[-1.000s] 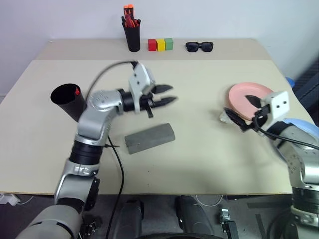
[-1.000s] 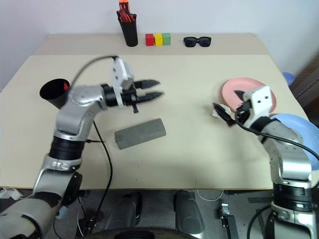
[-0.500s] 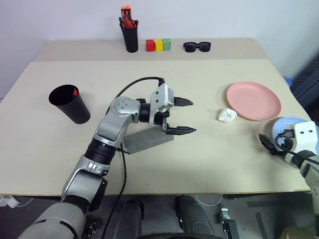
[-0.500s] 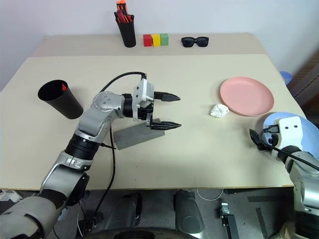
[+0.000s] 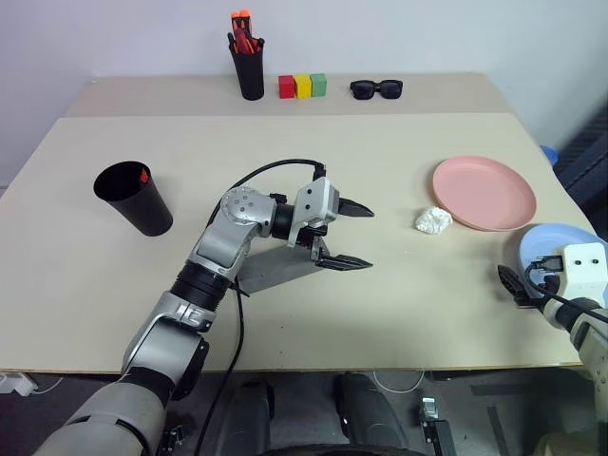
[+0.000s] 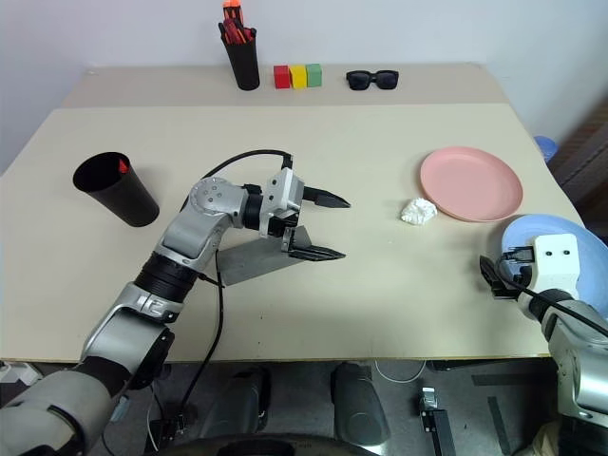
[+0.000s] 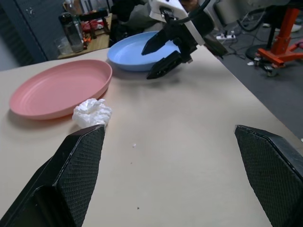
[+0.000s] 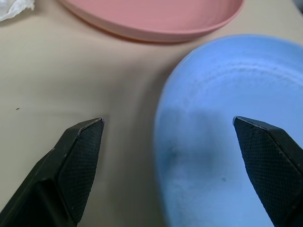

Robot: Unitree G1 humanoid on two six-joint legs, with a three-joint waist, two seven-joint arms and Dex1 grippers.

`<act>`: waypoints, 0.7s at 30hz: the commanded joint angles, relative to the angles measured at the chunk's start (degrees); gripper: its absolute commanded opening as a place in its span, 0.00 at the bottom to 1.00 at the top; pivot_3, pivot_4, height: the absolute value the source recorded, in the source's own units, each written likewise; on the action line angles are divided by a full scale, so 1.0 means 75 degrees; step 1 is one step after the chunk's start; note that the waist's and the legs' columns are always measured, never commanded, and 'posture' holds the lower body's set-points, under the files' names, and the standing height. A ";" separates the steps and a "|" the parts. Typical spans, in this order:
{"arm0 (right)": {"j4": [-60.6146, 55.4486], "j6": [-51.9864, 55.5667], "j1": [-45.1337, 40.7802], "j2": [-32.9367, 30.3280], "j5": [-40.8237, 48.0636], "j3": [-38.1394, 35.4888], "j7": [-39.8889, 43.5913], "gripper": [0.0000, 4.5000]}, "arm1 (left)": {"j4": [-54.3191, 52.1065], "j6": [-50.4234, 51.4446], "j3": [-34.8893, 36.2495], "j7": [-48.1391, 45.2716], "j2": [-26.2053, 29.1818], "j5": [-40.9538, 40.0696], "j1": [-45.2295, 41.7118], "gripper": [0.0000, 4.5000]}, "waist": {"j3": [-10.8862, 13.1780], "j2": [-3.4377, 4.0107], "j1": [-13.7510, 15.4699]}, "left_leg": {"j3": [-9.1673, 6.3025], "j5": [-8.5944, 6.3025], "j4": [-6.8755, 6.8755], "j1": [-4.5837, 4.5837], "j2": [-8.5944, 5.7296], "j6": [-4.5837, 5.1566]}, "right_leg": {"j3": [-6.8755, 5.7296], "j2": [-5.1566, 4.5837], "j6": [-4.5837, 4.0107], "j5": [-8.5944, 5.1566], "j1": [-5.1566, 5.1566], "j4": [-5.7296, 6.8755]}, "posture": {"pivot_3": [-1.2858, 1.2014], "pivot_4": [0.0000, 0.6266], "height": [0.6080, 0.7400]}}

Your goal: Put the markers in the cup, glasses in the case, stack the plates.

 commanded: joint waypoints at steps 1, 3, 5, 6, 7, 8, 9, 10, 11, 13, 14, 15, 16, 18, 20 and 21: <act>0.0010 -0.0031 -0.0114 -0.0016 -0.0088 0.0028 -0.0074 0.80 | -0.0231 0.0019 0.0031 0.0018 0.0020 -0.0031 -0.0148 1.00 | 0.0000 0.0000 -0.0001 | 0.0000 0.0000 0.0000 0.0000 0.0000 0.0000 | 0.0000 0.0000 0.0000 0.0000 0.0000 0.0000 | 0.52 0.24 1.00; 0.0048 -0.0010 -0.0125 -0.0007 -0.0099 0.0079 -0.0085 0.57 | -0.0297 0.0066 0.0039 0.0051 0.0038 -0.0033 -0.0122 1.00 | 0.0000 0.0000 0.0000 | 0.0000 0.0000 0.0000 0.0000 0.0000 0.0000 | 0.0000 0.0000 0.0000 0.0000 0.0000 0.0000 | 0.52 0.24 1.00; 0.0079 -0.0013 -0.0145 0.0000 -0.0122 0.0146 -0.0099 0.34 | -0.0343 0.0103 0.0051 0.0076 0.0073 -0.0034 -0.0089 1.00 | 0.0000 0.0000 0.0000 | 0.0000 0.0000 -0.0001 0.0000 0.0000 0.0000 | 0.0000 0.0000 0.0000 0.0000 0.0000 0.0000 | 0.52 0.24 1.00; 0.0097 -0.0017 -0.0156 0.0001 -0.0131 0.0171 -0.0107 0.21 | -0.0362 0.0114 0.0052 0.0090 0.0088 -0.0026 -0.0073 1.00 | 0.0000 0.0000 -0.0001 | 0.0000 0.0000 0.0000 0.0000 0.0000 0.0000 | 0.0000 0.0000 0.0000 0.0000 0.0000 0.0000 | 0.52 0.24 1.00; 0.0108 -0.0021 -0.0160 -0.0002 -0.0135 0.0181 -0.0109 0.10 | -0.0383 0.0127 0.0048 0.0104 0.0098 -0.0020 -0.0061 1.00 | 0.0000 0.0000 0.0000 | 0.0000 0.0000 0.0000 0.0000 0.0000 0.0000 | 0.0000 0.0000 0.0000 0.0000 0.0000 0.0000 | 0.52 0.24 1.00; 0.0147 -0.0028 -0.0178 -0.0025 -0.0183 0.0220 -0.0135 0.01 | -0.0408 0.0151 0.0051 0.0133 0.0105 -0.0018 -0.0051 1.00 | 0.0000 -0.0001 -0.0003 | 0.0000 0.0000 0.0000 0.0001 0.0000 0.0000 | 0.0000 0.0000 0.0000 0.0000 0.0000 0.0000 | 0.52 0.24 1.00; 0.0183 -0.0031 -0.0195 -0.0046 -0.0227 0.0257 -0.0154 0.01 | -0.0432 0.0171 0.0052 0.0156 0.0112 -0.0020 -0.0044 1.00 | -0.0001 -0.0002 -0.0005 | 0.0000 0.0000 0.0000 0.0002 0.0000 0.0000 | 0.0000 0.0001 0.0000 0.0000 0.0002 0.0000 | 0.52 0.24 1.00; 0.0212 -0.0027 -0.0212 -0.0066 -0.0276 0.0292 -0.0173 0.01 | -0.0449 0.0186 0.0053 0.0173 0.0119 -0.0026 -0.0040 1.00 | -0.0001 -0.0001 -0.0001 | 0.0000 0.0000 0.0001 0.0003 0.0000 0.0000 | 0.0000 0.0001 0.0000 0.0000 0.0004 -0.0001 | 0.52 0.24 1.00; 0.0235 -0.0032 -0.0221 -0.0090 -0.0330 0.0325 -0.0193 0.01 | -0.0463 0.0197 0.0050 0.0194 0.0123 -0.0030 -0.0038 1.00 | -0.0001 -0.0001 0.0001 | 0.0000 0.0000 0.0001 0.0003 0.0000 0.0000 | 0.0000 0.0001 0.0000 0.0000 0.0004 0.0000 | 0.52 0.24 1.00; 0.0261 -0.0075 -0.0231 -0.0142 -0.0515 0.0398 -0.0289 0.01 | -0.0481 0.0203 0.0049 0.0244 0.0126 -0.0027 -0.0033 1.00 | -0.0001 -0.0001 0.0002 | -0.0001 0.0000 0.0001 0.0004 0.0000 0.0000 | 0.0000 0.0000 0.0000 0.0000 0.0005 -0.0001 | 0.52 0.24 1.00; 0.0269 -0.0093 -0.0245 -0.0135 -0.0579 0.0406 -0.0336 0.01 | -0.0487 0.0203 0.0049 0.0265 0.0127 -0.0025 -0.0030 1.00 | -0.0001 -0.0001 0.0003 | 0.0000 0.0000 0.0002 0.0003 0.0000 0.0000 | 0.0000 0.0000 0.0000 0.0000 0.0006 -0.0001 | 0.52 0.24 1.00; 0.0288 -0.0117 -0.0281 -0.0113 -0.0649 0.0397 -0.0414 0.01 | -0.0485 0.0201 0.0050 0.0292 0.0122 -0.0020 -0.0033 1.00 | -0.0001 -0.0001 0.0002 | -0.0001 0.0000 0.0002 0.0003 0.0000 0.0000 | 0.0000 0.0000 0.0000 0.0000 0.0007 -0.0001 | 0.52 0.24 1.00; 0.0313 -0.0175 -0.0321 -0.0097 -0.0739 0.0392 -0.0513 0.01 | -0.0486 0.0200 0.0050 0.0315 0.0117 -0.0015 -0.0034 1.00 | -0.0001 -0.0001 0.0003 | -0.0001 0.0000 0.0001 0.0004 0.0000 0.0000 | 0.0000 0.0000 0.0000 0.0000 0.0007 -0.0001 | 0.52 0.24 1.00; 0.0406 -0.0379 -0.0449 -0.0096 -0.0967 0.0362 -0.0758 0.01 | -0.0499 0.0194 0.0041 0.0359 0.0109 -0.0004 -0.0021 1.00 | -0.0001 -0.0001 0.0003 | 0.0000 0.0000 0.0002 0.0004 0.0000 0.0000 | 0.0000 0.0000 0.0000 0.0000 0.0007 -0.0001 | 0.52 0.24 1.00; 0.0537 -0.0593 -0.0657 -0.0177 -0.1191 0.0330 -0.0977 0.01 | -0.0498 0.0179 0.0027 0.0407 0.0095 0.0005 -0.0019 1.00 | -0.0001 -0.0001 0.0003 | 0.0000 0.0000 0.0001 0.0004 0.0000 0.0000 | 0.0000 0.0000 0.0000 0.0000 0.0007 -0.0002 | 0.52 0.24 1.00; 0.0626 -0.0706 -0.0847 -0.0266 -0.1331 0.0302 -0.1125 0.01 | -0.0507 0.0172 0.0022 0.0444 0.0082 0.0010 -0.0016 1.00 | -0.0001 -0.0001 0.0003 | 0.0000 0.0000 0.0001 0.0004 0.0000 0.0000 | 0.0000 0.0000 0.0000 0.0000 0.0006 -0.0002 | 0.52 0.24 1.00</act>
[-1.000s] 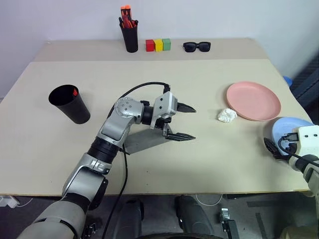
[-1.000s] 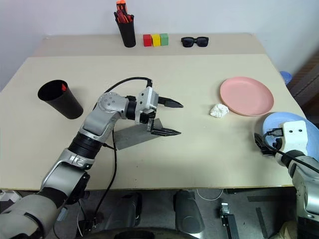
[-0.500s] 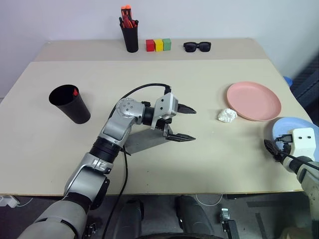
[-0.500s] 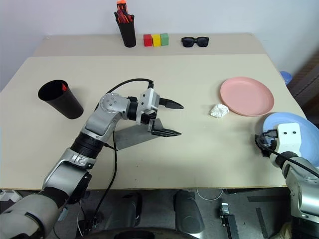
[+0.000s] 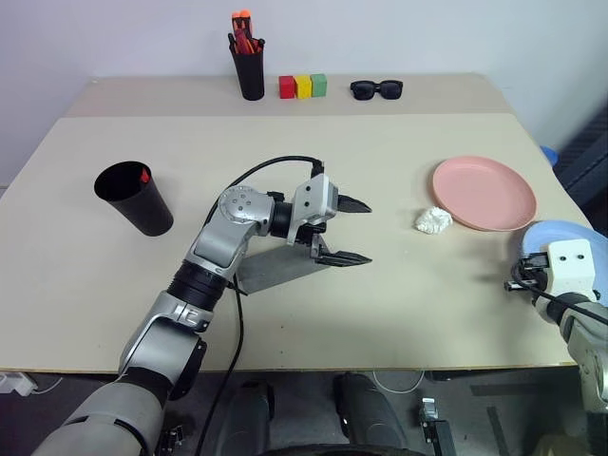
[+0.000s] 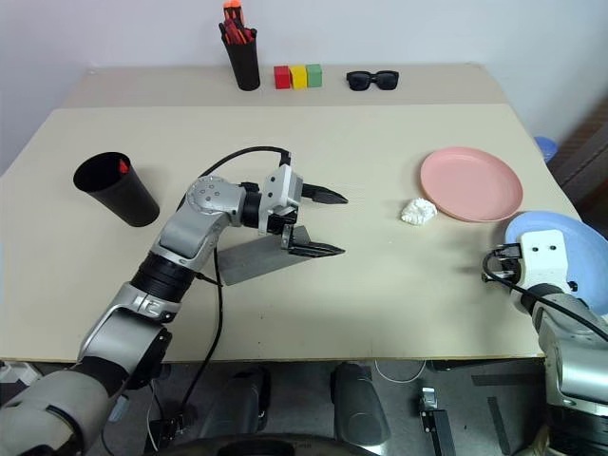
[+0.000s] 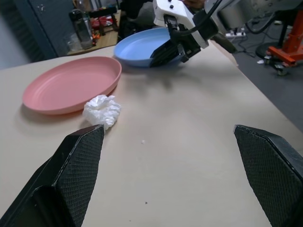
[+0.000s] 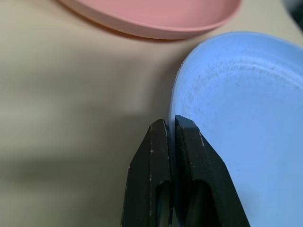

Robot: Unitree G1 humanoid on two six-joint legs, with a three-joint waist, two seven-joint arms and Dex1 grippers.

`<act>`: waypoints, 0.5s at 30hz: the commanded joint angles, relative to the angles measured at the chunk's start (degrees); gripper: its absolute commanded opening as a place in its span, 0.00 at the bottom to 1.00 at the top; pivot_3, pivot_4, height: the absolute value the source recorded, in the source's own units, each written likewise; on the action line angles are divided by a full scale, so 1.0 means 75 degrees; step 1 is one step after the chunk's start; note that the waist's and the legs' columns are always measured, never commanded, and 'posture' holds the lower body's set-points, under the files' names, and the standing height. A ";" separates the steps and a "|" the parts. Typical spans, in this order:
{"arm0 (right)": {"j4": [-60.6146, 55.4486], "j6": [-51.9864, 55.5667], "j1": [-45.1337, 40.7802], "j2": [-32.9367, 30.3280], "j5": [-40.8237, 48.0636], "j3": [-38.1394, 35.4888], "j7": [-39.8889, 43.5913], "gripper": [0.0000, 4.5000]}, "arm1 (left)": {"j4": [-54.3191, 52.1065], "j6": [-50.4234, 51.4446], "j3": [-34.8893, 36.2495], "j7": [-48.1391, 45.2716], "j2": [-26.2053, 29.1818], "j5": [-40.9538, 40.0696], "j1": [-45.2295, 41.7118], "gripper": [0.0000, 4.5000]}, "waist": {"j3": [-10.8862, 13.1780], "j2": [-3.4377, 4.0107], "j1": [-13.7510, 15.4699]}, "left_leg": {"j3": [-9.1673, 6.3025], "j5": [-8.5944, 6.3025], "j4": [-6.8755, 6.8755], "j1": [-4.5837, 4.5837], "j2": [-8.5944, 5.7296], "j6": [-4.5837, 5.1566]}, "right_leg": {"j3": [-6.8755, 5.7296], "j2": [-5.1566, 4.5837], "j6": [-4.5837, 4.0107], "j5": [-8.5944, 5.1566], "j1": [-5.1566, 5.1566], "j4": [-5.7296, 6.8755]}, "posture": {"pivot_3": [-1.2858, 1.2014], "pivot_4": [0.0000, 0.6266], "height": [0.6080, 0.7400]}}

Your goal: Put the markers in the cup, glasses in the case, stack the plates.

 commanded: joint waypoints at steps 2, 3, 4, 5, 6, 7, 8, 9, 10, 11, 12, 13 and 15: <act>0.0274 -0.0642 -0.0680 -0.0401 -0.0584 -0.0185 -0.0513 0.01 | -0.0320 -0.0027 0.0016 0.0135 -0.0052 0.0008 -0.0028 1.00 | 0.0000 0.0002 -0.0015 | 0.0001 0.0000 0.0000 0.0000 0.0000 0.0000 | 0.0001 0.0000 0.0000 0.0000 -0.0001 0.0000 | 0.52 0.24 1.00; 0.0425 -0.0831 -0.0828 -0.0471 -0.0670 -0.0154 -0.0530 0.01 | -0.0328 -0.0024 0.0019 0.0162 -0.0059 0.0009 -0.0026 1.00 | 0.0000 0.0003 -0.0017 | 0.0002 0.0000 0.0000 0.0001 0.0000 0.0000 | 0.0002 0.0000 0.0000 0.0000 -0.0001 0.0000 | 0.52 0.24 1.00; 0.0547 -0.0967 -0.0931 -0.0513 -0.0725 -0.0118 -0.0530 0.01 | -0.0313 -0.0026 0.0024 0.0175 -0.0062 0.0008 -0.0036 1.00 | 0.0000 0.0003 -0.0016 | 0.0001 0.0000 -0.0002 0.0001 0.0000 0.0000 | 0.0002 0.0000 0.0000 0.0000 -0.0002 0.0001 | 0.52 0.24 1.00; 0.0681 -0.1093 -0.1134 -0.0560 -0.0752 -0.0043 -0.0496 0.01 | -0.0318 -0.0024 0.0030 0.0202 -0.0065 0.0008 -0.0035 1.00 | 0.0000 0.0003 -0.0011 | 0.0001 0.0000 -0.0003 0.0002 0.0000 0.0000 | 0.0001 0.0000 0.0000 0.0000 -0.0002 0.0001 | 0.52 0.24 1.00; 0.0822 -0.1226 -0.1354 -0.0585 -0.0748 0.0045 -0.0443 0.01 | -0.0327 -0.0024 0.0035 0.0230 -0.0064 0.0011 -0.0027 1.00 | 0.0000 0.0003 -0.0020 | 0.0001 0.0000 -0.0005 0.0002 0.0000 0.0000 | 0.0001 0.0001 0.0000 0.0000 -0.0002 0.0001 | 0.52 0.24 1.00; 0.0984 -0.1363 -0.1583 -0.0597 -0.0747 0.0145 -0.0384 0.01 | -0.0349 -0.0023 0.0034 0.0263 -0.0062 0.0019 -0.0009 1.00 | 0.0000 0.0003 -0.0025 | 0.0001 0.0000 -0.0005 0.0002 0.0000 0.0000 | 0.0001 0.0001 0.0000 0.0000 -0.0002 0.0000 | 0.52 0.24 1.00; 0.1176 -0.1513 -0.1820 -0.0615 -0.0782 0.0275 -0.0314 0.01 | -0.0367 -0.0018 0.0036 0.0295 -0.0060 0.0027 0.0009 1.00 | 0.0000 0.0003 -0.0027 | 0.0001 0.0000 -0.0004 0.0002 0.0000 0.0000 | 0.0001 0.0001 0.0000 0.0000 -0.0002 0.0000 | 0.52 0.24 1.00; 0.1314 -0.1621 -0.1963 -0.0622 -0.0814 0.0357 -0.0269 0.01 | -0.0377 -0.0015 0.0035 0.0314 -0.0058 0.0031 0.0019 1.00 | 0.0000 0.0003 -0.0031 | 0.0001 0.0000 -0.0005 0.0003 0.0000 0.0000 | 0.0001 0.0001 0.0000 0.0000 -0.0001 0.0000 | 0.52 0.24 1.00; 0.1574 -0.1750 -0.2305 -0.0623 -0.0847 0.0588 -0.0143 0.01 | -0.0447 0.0030 0.0043 0.0357 -0.0044 0.0024 0.0046 1.00 | 0.0000 0.0004 -0.0024 | 0.0002 0.0000 -0.0004 0.0004 0.0000 0.0000 | 0.0001 0.0001 0.0000 0.0000 -0.0002 0.0001 | 0.52 0.24 1.00; 0.1831 -0.1868 -0.2633 -0.0628 -0.0879 0.0822 -0.0011 0.01 | -0.0520 0.0080 0.0055 0.0398 -0.0026 0.0011 0.0072 1.00 | 0.0000 0.0004 -0.0039 | 0.0001 0.0000 -0.0004 0.0003 0.0000 0.0000 | 0.0001 0.0001 0.0000 0.0000 -0.0001 0.0001 | 0.52 0.24 1.00; 0.2088 -0.2003 -0.2942 -0.0636 -0.0909 0.1058 0.0146 0.01 | -0.0592 0.0128 0.0066 0.0441 0.0002 0.0004 0.0103 1.00 | 0.0001 0.0005 -0.0051 | 0.0002 0.0000 -0.0004 0.0004 0.0000 0.0000 | 0.0002 0.0001 0.0000 0.0000 -0.0001 0.0001 | 0.52 0.24 1.00; 0.2286 -0.2116 -0.3150 -0.0643 -0.0935 0.1212 0.0257 0.01 | -0.0646 0.0167 0.0072 0.0472 0.0023 -0.0001 0.0125 1.00 | 0.0002 0.0007 -0.0040 | 0.0003 0.0000 -0.0003 0.0004 0.0000 0.0000 | 0.0004 0.0000 0.0001 0.0001 -0.0002 0.0001 | 0.52 0.24 1.00; 0.2728 -0.2391 -0.3572 -0.0602 -0.0981 0.1483 0.0467 0.01 | -0.0749 0.0246 0.0090 0.0543 0.0085 0.0013 0.0183 1.00 | 0.0002 0.0007 -0.0024 | 0.0003 0.0000 -0.0006 0.0004 0.0000 0.0000 | 0.0004 0.0001 0.0001 0.0001 -0.0003 0.0002 | 0.52 0.24 1.00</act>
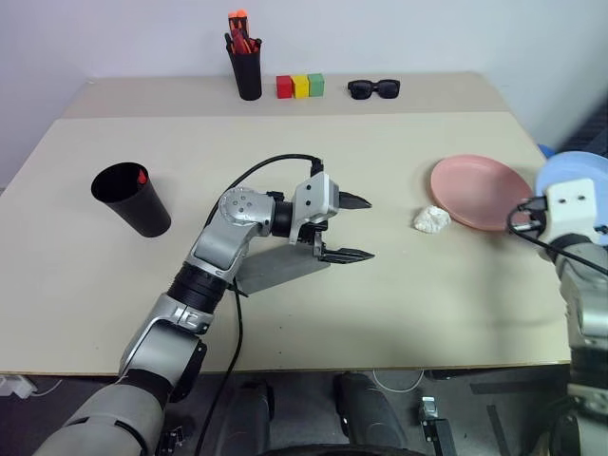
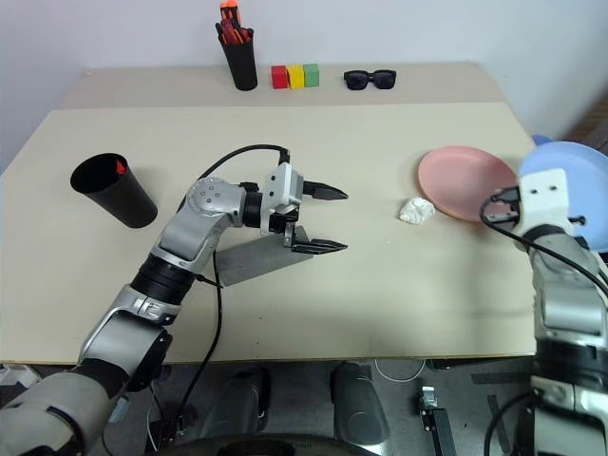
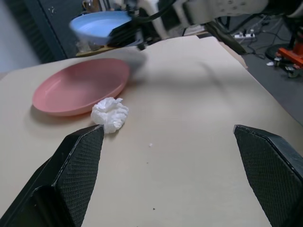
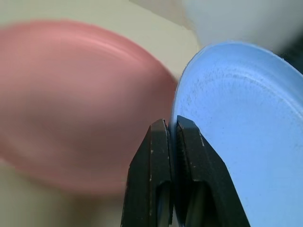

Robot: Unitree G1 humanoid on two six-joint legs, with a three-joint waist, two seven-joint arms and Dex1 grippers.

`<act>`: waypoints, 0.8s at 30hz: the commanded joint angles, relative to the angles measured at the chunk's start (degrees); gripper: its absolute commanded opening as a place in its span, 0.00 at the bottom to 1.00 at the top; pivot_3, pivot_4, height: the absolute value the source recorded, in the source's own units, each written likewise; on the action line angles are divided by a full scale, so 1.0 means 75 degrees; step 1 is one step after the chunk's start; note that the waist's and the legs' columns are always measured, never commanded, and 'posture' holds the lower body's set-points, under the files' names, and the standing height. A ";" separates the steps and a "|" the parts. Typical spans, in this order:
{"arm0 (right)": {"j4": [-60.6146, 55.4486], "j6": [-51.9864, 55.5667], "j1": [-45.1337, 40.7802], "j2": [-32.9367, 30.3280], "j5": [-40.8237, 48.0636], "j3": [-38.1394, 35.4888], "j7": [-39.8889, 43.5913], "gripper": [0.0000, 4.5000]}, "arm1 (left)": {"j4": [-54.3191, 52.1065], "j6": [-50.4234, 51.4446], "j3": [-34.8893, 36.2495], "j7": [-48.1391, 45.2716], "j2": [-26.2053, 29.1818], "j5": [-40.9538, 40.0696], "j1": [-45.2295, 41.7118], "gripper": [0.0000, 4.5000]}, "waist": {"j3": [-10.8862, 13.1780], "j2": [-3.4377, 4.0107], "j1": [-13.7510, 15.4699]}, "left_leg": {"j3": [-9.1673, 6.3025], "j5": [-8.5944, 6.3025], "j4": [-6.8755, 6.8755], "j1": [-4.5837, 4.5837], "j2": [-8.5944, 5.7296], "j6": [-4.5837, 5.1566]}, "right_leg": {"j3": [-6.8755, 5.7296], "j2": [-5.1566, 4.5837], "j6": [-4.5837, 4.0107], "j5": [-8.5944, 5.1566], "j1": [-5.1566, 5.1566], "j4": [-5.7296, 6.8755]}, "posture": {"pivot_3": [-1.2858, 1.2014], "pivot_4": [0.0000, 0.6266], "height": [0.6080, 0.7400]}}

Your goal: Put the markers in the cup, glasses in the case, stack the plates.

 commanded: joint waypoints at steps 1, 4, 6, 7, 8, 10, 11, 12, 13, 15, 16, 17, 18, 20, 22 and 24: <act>0.0600 -0.0693 -0.0740 -0.0127 -0.0166 0.0403 0.0404 0.01 | -0.0477 0.0136 0.0097 0.0162 0.0124 -0.0003 0.0095 1.00 | 0.0000 0.0000 0.0013 | -0.0001 0.0000 -0.0002 0.0000 0.0000 0.0000 | -0.0001 0.0000 0.0000 0.0000 -0.0001 0.0000 | 0.52 0.24 1.00; 0.1320 -0.1151 -0.1343 -0.0031 -0.0248 0.0814 0.0697 0.01 | -0.0720 0.0292 0.0113 0.0276 0.0241 -0.0021 0.0227 1.00 | 0.0000 0.0000 0.0012 | 0.0000 0.0000 -0.0002 -0.0003 0.0000 0.0000 | 0.0000 -0.0002 0.0001 0.0000 0.0000 -0.0004 | 0.52 0.24 1.00; 0.1768 -0.1361 -0.1684 0.0035 -0.0309 0.1049 0.0848 0.01 | -0.0862 0.0381 0.0132 0.0362 0.0318 -0.0024 0.0309 1.00 | 0.0001 -0.0001 0.0015 | -0.0001 0.0000 -0.0003 -0.0003 0.0000 0.0000 | -0.0002 -0.0002 0.0001 0.0000 -0.0001 -0.0004 | 0.52 0.24 1.00; 0.1984 -0.1447 -0.1836 0.0067 -0.0342 0.1170 0.0934 0.01 | -0.0937 0.0437 0.0146 0.0410 0.0349 -0.0030 0.0346 1.00 | 0.0001 -0.0001 0.0014 | 0.0000 0.0000 -0.0002 -0.0003 0.0000 0.0000 | -0.0002 -0.0003 0.0001 0.0000 -0.0001 -0.0003 | 0.52 0.24 1.00; 0.2161 -0.1519 -0.1956 0.0093 -0.0375 0.1277 0.1016 0.01 | -0.1006 0.0486 0.0154 0.0452 0.0381 -0.0037 0.0380 1.00 | 0.0001 0.0000 0.0013 | 0.0000 0.0000 -0.0002 -0.0004 0.0000 0.0000 | -0.0002 -0.0002 0.0000 0.0000 -0.0001 -0.0003 | 0.52 0.24 1.00; 0.2486 -0.1656 -0.2152 0.0154 -0.0411 0.1457 0.1203 0.01 | -0.1159 0.0599 0.0169 0.0543 0.0450 -0.0059 0.0455 1.00 | 0.0000 0.0000 0.0007 | 0.0000 0.0000 -0.0001 -0.0004 0.0000 0.0000 | -0.0002 -0.0003 0.0001 0.0000 -0.0001 -0.0004 | 0.52 0.24 1.00; 0.2604 -0.1676 -0.2226 0.0179 -0.0430 0.1535 0.1275 0.01 | -0.1227 0.0635 0.0177 0.0580 0.0491 -0.0060 0.0496 1.00 | 0.0001 0.0000 0.0006 | 0.0000 0.0000 -0.0002 -0.0003 0.0000 0.0000 | -0.0002 -0.0003 0.0000 0.0000 -0.0001 -0.0003 | 0.52 0.24 1.00; 0.2716 -0.1705 -0.2292 0.0198 -0.0451 0.1605 0.1348 0.01 | -0.1304 0.0685 0.0190 0.0625 0.0529 -0.0062 0.0544 1.00 | 0.0001 0.0000 0.0005 | -0.0001 0.0000 -0.0003 -0.0003 0.0000 0.0000 | -0.0002 -0.0002 0.0000 0.0000 -0.0001 -0.0003 | 0.52 0.24 1.00; 0.2802 -0.1719 -0.2345 0.0222 -0.0467 0.1645 0.1388 0.01 | -0.1377 0.0733 0.0205 0.0662 0.0567 -0.0069 0.0591 1.00 | 0.0001 0.0000 0.0005 | 0.0000 0.0000 -0.0003 -0.0003 0.0000 0.0000 | -0.0002 -0.0002 0.0000 0.0000 -0.0003 -0.0002 | 0.52 0.24 1.00; 0.2910 -0.1703 -0.2416 0.0250 -0.0475 0.1710 0.1488 0.01 | -0.1501 0.0811 0.0223 0.0720 0.0635 -0.0093 0.0664 1.00 | 0.0001 0.0001 0.0004 | 0.0000 0.0000 -0.0002 -0.0003 0.0000 0.0000 | -0.0002 -0.0002 0.0000 0.0000 -0.0003 -0.0001 | 0.52 0.24 1.00; 0.2948 -0.1690 -0.2435 0.0257 -0.0474 0.1731 0.1529 0.01 | -0.1561 0.0850 0.0227 0.0755 0.0658 -0.0101 0.0694 1.00 | 0.0001 0.0001 0.0005 | 0.0000 0.0000 -0.0002 -0.0003 0.0000 0.0000 | -0.0002 -0.0002 0.0000 0.0000 -0.0003 -0.0001 | 0.52 0.24 1.00; 0.2958 -0.1670 -0.2439 0.0260 -0.0479 0.1756 0.1565 0.01 | -0.1611 0.0879 0.0229 0.0787 0.0680 -0.0106 0.0721 1.00 | 0.0001 0.0001 0.0005 | 0.0000 0.0000 -0.0002 -0.0003 0.0000 0.0000 | -0.0002 -0.0003 0.0000 0.0000 -0.0003 -0.0001 | 0.52 0.24 1.00; 0.2935 -0.1602 -0.2429 0.0259 -0.0470 0.1787 0.1631 0.01 | -0.1658 0.0906 0.0228 0.0815 0.0700 -0.0112 0.0746 1.00 | 0.0001 0.0001 0.0005 | 0.0000 0.0000 -0.0002 -0.0004 0.0000 -0.0001 | -0.0001 -0.0003 0.0000 0.0000 -0.0003 -0.0001 | 0.52 0.24 1.00; 0.2860 -0.1478 -0.2391 0.0251 -0.0451 0.1811 0.1727 0.01 | -0.1727 0.0951 0.0228 0.0850 0.0725 -0.0124 0.0781 1.00 | 0.0001 0.0001 0.0006 | 0.0000 0.0000 -0.0001 -0.0003 0.0000 -0.0001 | -0.0002 -0.0003 0.0000 0.0000 -0.0003 -0.0001 | 0.52 0.24 1.00; 0.2771 -0.1369 -0.2342 0.0226 -0.0436 0.1803 0.1794 0.15 | -0.1760 0.0982 0.0223 0.0872 0.0733 -0.0128 0.0798 1.00 | 0.0001 0.0001 0.0006 | 0.0000 0.0000 0.0000 -0.0003 0.0000 -0.0001 | -0.0002 -0.0003 0.0000 0.0000 -0.0003 0.0000 | 0.52 0.24 1.00; 0.2700 -0.1311 -0.2302 0.0201 -0.0447 0.1775 0.1777 0.33 | -0.1752 0.0979 0.0209 0.0889 0.0730 -0.0120 0.0803 1.00 | 0.0001 0.0001 0.0007 | -0.0001 0.0000 0.0000 -0.0003 0.0000 -0.0001 | -0.0002 -0.0003 0.0000 0.0000 -0.0003 0.0000 | 0.52 0.24 1.00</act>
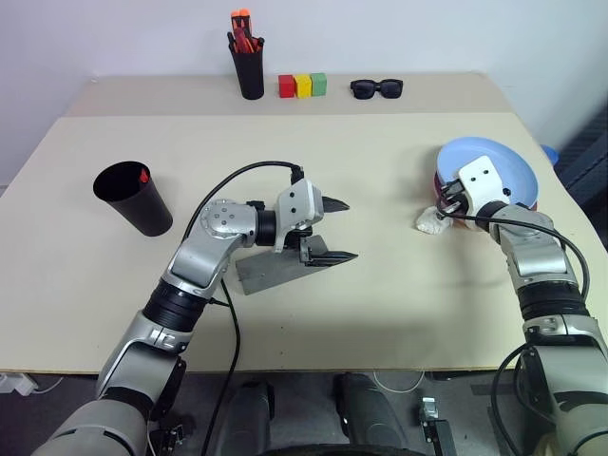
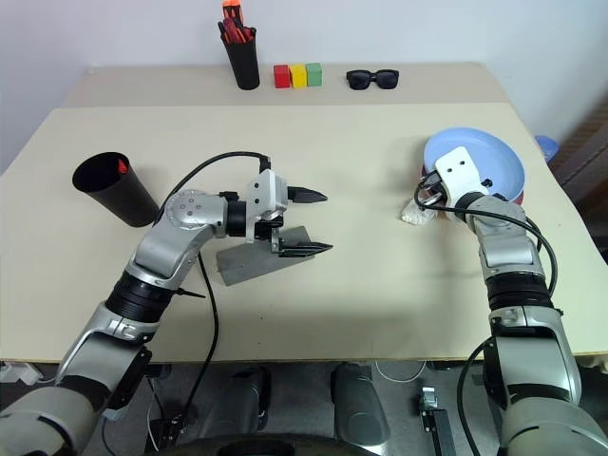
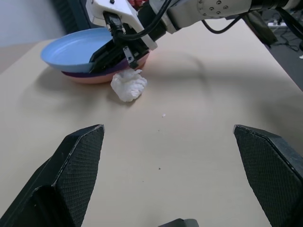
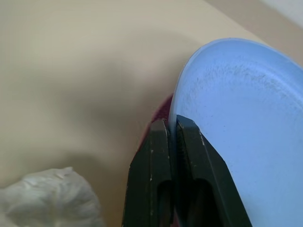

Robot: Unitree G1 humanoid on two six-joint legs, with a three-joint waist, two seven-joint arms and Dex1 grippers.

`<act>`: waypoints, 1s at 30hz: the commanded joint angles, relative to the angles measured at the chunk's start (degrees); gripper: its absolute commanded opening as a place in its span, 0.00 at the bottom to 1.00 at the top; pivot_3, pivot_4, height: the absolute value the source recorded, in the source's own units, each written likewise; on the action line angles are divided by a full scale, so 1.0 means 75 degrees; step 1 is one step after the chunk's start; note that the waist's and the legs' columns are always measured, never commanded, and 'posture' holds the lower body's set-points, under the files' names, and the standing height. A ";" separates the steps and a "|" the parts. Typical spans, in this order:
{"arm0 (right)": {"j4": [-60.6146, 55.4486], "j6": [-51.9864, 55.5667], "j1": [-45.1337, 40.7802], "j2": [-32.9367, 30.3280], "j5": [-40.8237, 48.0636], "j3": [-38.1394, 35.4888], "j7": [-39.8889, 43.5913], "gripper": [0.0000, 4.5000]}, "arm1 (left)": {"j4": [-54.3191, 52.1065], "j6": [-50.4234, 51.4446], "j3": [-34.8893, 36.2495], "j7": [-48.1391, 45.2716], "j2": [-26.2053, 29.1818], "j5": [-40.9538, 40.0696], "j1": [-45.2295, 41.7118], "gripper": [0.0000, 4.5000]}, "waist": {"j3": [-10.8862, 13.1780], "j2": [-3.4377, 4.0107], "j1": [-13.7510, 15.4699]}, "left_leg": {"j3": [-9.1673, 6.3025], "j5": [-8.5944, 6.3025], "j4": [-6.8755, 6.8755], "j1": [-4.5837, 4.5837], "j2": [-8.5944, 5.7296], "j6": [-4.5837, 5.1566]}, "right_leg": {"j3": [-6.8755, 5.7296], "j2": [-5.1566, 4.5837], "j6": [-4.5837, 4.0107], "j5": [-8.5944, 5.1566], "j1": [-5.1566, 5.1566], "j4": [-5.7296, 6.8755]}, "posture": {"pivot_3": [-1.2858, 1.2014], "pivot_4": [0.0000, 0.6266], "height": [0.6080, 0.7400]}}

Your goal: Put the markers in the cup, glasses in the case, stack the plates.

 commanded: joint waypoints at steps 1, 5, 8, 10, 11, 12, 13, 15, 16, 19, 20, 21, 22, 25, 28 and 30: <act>-0.0418 0.0093 -0.0041 -0.0130 0.0012 -0.0158 0.0015 0.45 | -0.0299 -0.0008 0.0118 0.0046 0.0007 -0.0100 -0.0020 1.00 | 0.0000 0.0000 0.0000 | 0.0000 0.0000 0.0000 0.0000 0.0000 0.0000 | 0.0000 0.0000 0.0000 0.0000 0.0000 0.0000 | 0.52 0.24 1.00; -0.0656 0.0199 0.0081 -0.0166 0.0019 -0.0236 -0.0052 0.91 | -0.0263 -0.0016 0.0088 0.0043 -0.0020 -0.0106 -0.0044 1.00 | 0.0000 0.0000 0.0000 | 0.0000 0.0000 -0.0001 0.0000 0.0000 0.0000 | 0.0000 0.0000 0.0000 0.0000 0.0000 0.0000 | 0.52 0.24 1.00; -0.1144 0.0395 0.0265 -0.0163 0.0149 -0.0502 -0.0214 0.99 | -0.0164 -0.0070 0.0061 0.0010 -0.0060 -0.0099 -0.0091 1.00 | 0.0000 0.0000 -0.0002 | 0.0000 0.0000 -0.0001 0.0000 0.0000 0.0000 | 0.0000 0.0000 0.0000 0.0000 0.0000 0.0000 | 0.52 0.24 1.00; -0.1850 0.0679 0.0486 -0.0165 0.0350 -0.0842 -0.0340 0.99 | -0.0051 -0.0131 0.0035 -0.0024 -0.0107 -0.0084 -0.0145 1.00 | 0.0000 0.0000 0.0008 | 0.0000 0.0000 -0.0003 0.0000 0.0000 0.0000 | 0.0000 0.0000 0.0000 0.0000 0.0000 0.0000 | 0.52 0.24 1.00; -0.2201 0.0893 0.0586 -0.0152 0.0466 -0.0982 -0.0361 0.99 | -0.0014 -0.0148 0.0027 -0.0034 -0.0127 -0.0074 -0.0163 1.00 | 0.0000 0.0000 0.0007 | -0.0001 0.0000 -0.0004 -0.0002 0.0000 0.0000 | -0.0001 0.0000 0.0000 0.0000 -0.0001 0.0000 | 0.52 0.24 1.00; -0.2575 0.1139 0.0682 -0.0124 0.0610 -0.1117 -0.0361 0.99 | 0.0018 -0.0171 0.0022 -0.0046 -0.0143 -0.0068 -0.0176 1.00 | 0.0000 0.0000 0.0008 | -0.0001 0.0000 -0.0002 -0.0002 0.0000 0.0000 | -0.0001 0.0000 0.0000 0.0000 -0.0002 0.0000 | 0.52 0.24 1.00; -0.2941 0.1388 0.0773 -0.0090 0.0759 -0.1240 -0.0358 0.99 | 0.0052 -0.0191 0.0021 -0.0059 -0.0158 -0.0066 -0.0189 1.00 | 0.0000 0.0000 0.0009 | -0.0001 0.0000 -0.0001 -0.0003 0.0000 0.0000 | -0.0001 0.0000 0.0000 0.0000 -0.0001 0.0000 | 0.52 0.24 1.00; -0.3724 0.2062 0.0988 -0.0013 0.1187 -0.1505 -0.0281 0.99 | 0.0131 -0.0231 0.0020 -0.0080 -0.0191 -0.0054 -0.0222 1.00 | 0.0000 0.0000 0.0009 | -0.0001 0.0000 0.0000 -0.0003 0.0000 0.0000 | -0.0001 0.0000 0.0000 0.0000 -0.0001 0.0001 | 0.52 0.24 1.00; -0.4092 0.2398 0.1121 0.0007 0.1424 -0.1613 -0.0200 0.99 | 0.0162 -0.0244 0.0017 -0.0099 -0.0209 -0.0054 -0.0233 1.00 | 0.0000 0.0000 0.0007 | -0.0002 0.0000 -0.0001 -0.0002 0.0000 0.0000 | -0.0001 0.0000 0.0000 0.0000 -0.0001 0.0001 | 0.52 0.24 1.00; -0.5060 0.3497 0.1555 0.0026 0.2185 -0.1792 0.0106 0.99 | 0.0230 -0.0270 0.0008 -0.0172 -0.0240 -0.0056 -0.0264 1.00 | 0.0000 0.0000 0.0011 | -0.0003 0.0000 -0.0002 -0.0001 0.0000 0.0000 | -0.0001 0.0001 0.0000 0.0000 -0.0001 0.0001 | 0.52 0.24 1.00; -0.5298 0.3790 0.1723 0.0011 0.2389 -0.1796 0.0220 0.99 | 0.0246 -0.0274 0.0005 -0.0192 -0.0248 -0.0057 -0.0273 1.00 | 0.0000 0.0000 0.0012 | -0.0003 0.0000 -0.0002 -0.0001 0.0000 0.0001 | -0.0001 0.0001 0.0000 0.0000 -0.0001 0.0001 | 0.52 0.24 1.00; -0.5497 0.4003 0.1921 -0.0029 0.2544 -0.1758 0.0355 0.99 | 0.0258 -0.0275 0.0002 -0.0208 -0.0254 -0.0056 -0.0281 1.00 | 0.0000 0.0000 0.0013 | -0.0003 0.0000 -0.0002 -0.0002 0.0000 0.0001 | -0.0001 0.0001 0.0000 0.0000 0.0000 0.0000 | 0.52 0.24 1.00; -0.5652 0.4148 0.2123 -0.0080 0.2627 -0.1696 0.0458 0.99 | 0.0269 -0.0276 -0.0001 -0.0225 -0.0258 -0.0055 -0.0287 1.00 | 0.0000 0.0000 0.0015 | -0.0003 0.0000 0.0000 -0.0002 0.0000 0.0001 | -0.0001 0.0001 0.0000 0.0000 0.0001 0.0000 | 0.52 0.24 1.00; -0.5996 0.4538 0.2560 -0.0124 0.2871 -0.1581 0.0641 0.99 | 0.0304 -0.0277 0.0005 -0.0259 -0.0257 -0.0043 -0.0302 1.00 | 0.0000 0.0000 0.0015 | -0.0003 0.0000 0.0001 -0.0002 0.0000 0.0001 | -0.0001 0.0001 0.0000 0.0000 0.0002 -0.0001 | 0.52 0.24 1.00; -0.5973 0.4471 0.2791 -0.0106 0.2770 -0.1420 0.0607 0.99 | 0.0293 -0.0248 0.0016 -0.0279 -0.0247 -0.0038 -0.0296 1.00 | 0.0000 0.0000 0.0002 | -0.0002 0.0000 0.0003 -0.0002 0.0000 0.0001 | -0.0001 0.0001 0.0001 0.0000 0.0001 -0.0001 | 0.52 0.24 1.00; -0.5789 0.4276 0.2850 -0.0089 0.2604 -0.1288 0.0551 0.99 | 0.0285 -0.0233 0.0017 -0.0279 -0.0244 -0.0026 -0.0286 1.00 | 0.0000 0.0000 -0.0002 | -0.0002 0.0000 0.0001 0.0000 0.0000 0.0001 | -0.0001 0.0002 0.0000 0.0000 0.0001 -0.0001 | 0.52 0.24 1.00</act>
